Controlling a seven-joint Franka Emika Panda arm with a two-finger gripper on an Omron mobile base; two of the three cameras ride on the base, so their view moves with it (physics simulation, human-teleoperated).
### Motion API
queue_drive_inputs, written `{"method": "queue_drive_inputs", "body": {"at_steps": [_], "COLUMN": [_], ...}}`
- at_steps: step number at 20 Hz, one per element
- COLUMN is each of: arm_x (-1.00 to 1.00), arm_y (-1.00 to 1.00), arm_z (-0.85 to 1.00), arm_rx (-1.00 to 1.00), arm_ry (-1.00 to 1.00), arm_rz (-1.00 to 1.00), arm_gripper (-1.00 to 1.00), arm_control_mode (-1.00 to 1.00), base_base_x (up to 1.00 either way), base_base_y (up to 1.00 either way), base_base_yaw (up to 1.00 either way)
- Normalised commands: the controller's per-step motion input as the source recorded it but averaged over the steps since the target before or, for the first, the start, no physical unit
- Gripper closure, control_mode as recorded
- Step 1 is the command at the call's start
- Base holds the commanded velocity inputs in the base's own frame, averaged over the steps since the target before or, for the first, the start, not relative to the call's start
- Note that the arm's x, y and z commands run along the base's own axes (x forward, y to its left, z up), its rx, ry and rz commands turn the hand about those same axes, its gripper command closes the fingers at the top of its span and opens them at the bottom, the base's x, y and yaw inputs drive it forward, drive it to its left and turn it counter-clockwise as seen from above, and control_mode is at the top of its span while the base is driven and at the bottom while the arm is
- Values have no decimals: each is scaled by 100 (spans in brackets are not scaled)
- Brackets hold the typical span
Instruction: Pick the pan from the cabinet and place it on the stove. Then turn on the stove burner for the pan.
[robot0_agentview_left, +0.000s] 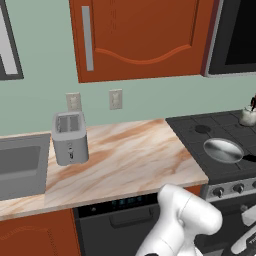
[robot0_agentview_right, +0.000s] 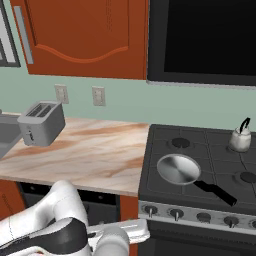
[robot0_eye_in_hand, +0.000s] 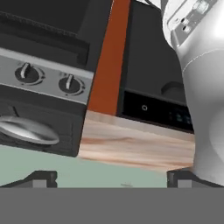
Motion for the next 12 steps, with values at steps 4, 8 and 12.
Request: {"method": "queue_drive_inputs", "body": {"at_steps": [4,8,12], "arm_x": [27,27,21], "arm_y": [0,0,-5], "arm_z": [-3,-12,-29], "arm_rx": [15,10,5], "arm_ry": [-8,-7,-1], "arm_rz": [-5,-3,-5], "arm_gripper": [-100,-100,-100], "arm_control_mode": [-100,-100,-100], "base_base_x": [0,0,0], "base_base_y": [0,0,0], "base_base_yaw": [0,0,0]}}
